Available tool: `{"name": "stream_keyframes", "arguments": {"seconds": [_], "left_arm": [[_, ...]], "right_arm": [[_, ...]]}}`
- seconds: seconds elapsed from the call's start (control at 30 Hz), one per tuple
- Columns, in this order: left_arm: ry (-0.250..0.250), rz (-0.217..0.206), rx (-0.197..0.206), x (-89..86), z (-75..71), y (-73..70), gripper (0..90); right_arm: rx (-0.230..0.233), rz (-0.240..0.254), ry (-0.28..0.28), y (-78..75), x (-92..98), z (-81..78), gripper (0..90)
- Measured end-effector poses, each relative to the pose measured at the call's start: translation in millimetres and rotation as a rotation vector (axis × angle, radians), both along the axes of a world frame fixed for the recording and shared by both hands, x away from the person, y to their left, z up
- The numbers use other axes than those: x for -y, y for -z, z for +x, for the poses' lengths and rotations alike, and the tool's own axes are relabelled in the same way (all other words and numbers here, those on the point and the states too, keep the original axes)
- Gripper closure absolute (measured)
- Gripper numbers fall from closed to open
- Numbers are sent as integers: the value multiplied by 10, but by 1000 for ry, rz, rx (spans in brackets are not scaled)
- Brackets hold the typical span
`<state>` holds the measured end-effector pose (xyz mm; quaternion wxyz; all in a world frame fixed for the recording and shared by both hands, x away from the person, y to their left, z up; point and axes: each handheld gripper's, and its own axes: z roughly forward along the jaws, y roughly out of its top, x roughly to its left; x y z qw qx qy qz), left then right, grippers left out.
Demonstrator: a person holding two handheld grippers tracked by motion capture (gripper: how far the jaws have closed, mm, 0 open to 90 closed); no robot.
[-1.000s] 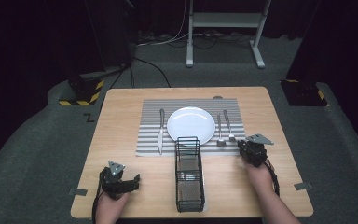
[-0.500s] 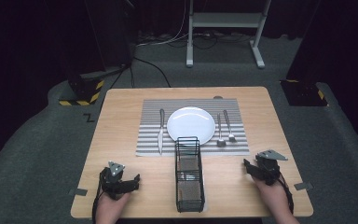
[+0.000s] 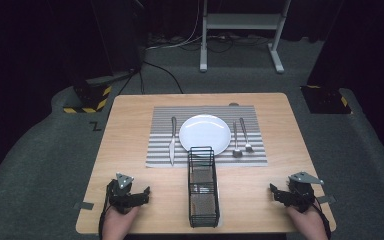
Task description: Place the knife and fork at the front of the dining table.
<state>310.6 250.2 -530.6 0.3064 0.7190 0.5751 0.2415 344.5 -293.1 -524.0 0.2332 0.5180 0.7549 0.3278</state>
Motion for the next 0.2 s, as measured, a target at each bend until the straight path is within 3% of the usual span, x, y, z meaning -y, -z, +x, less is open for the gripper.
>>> {"name": "stream_keyframes", "arguments": {"seconds": [0.2], "left_arm": [[-1,2,1,2,0,0,41]], "right_arm": [[1,-3,1,1,-1,-3,175]]}}
